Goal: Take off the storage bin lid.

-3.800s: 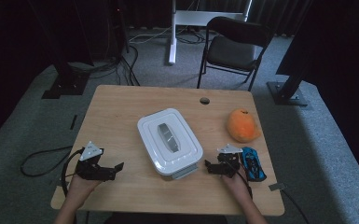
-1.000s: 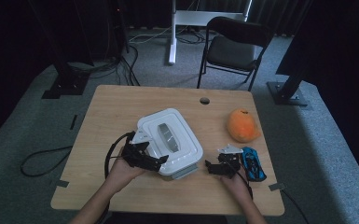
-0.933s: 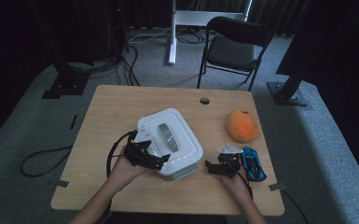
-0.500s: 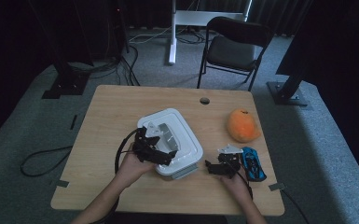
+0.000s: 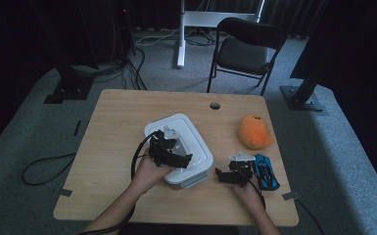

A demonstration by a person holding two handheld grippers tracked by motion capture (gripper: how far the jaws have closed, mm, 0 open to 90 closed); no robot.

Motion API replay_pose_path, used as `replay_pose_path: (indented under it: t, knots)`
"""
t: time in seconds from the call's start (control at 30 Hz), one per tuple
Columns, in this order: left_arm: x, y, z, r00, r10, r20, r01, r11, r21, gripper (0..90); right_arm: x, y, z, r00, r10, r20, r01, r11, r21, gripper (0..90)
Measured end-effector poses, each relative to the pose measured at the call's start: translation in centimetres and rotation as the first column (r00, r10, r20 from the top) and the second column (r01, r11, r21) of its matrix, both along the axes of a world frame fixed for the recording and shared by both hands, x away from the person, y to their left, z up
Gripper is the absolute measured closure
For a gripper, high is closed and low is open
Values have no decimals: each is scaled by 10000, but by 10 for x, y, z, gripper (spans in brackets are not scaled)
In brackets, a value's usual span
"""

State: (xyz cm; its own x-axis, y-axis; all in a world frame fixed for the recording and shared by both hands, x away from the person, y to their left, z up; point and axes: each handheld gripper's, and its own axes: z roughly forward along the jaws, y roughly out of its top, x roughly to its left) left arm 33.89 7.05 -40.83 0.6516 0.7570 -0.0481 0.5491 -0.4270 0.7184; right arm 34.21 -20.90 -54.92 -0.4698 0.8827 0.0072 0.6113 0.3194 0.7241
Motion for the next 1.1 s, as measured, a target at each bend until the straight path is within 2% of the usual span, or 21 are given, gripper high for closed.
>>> replay_pose_path:
  t: [0.17,0.4,0.73,0.8,0.87,0.93,1.03,1.1]
  knots:
    - [2,-4,-2,9999,107,-59,-107,9999,1,51,0,0,0,10000,-2,1,2,10000,-2,123]
    - [4,-5,-5,9994,325,-103,-328,9990,-296,55,0,0,0,10000,2,6,-2,10000,-2,123]
    - [6,-6,-8,9992,397,-66,-399,9987,-318,63,0,0,0,10000,-2,3,2,10000,-7,123]
    - [4,-6,-8,9989,471,75,-468,9982,-380,147,0,0,0,10000,1,9,-1,10000,-3,123]
    - [4,-5,-9,9985,527,127,-521,9976,-450,150,0,0,0,10000,-1,8,1,10000,-1,124]
    - [3,-6,-9,9979,580,278,-571,9979,-312,181,0,0,0,10000,1,8,-1,10000,-5,124]
    - [2,-5,-10,9967,663,466,-646,9972,-385,282,0,0,0,10000,-2,7,2,10000,-5,124]
    - [2,-3,-10,9966,632,521,-607,9971,-468,311,0,0,0,10000,-1,8,1,10000,-6,124]
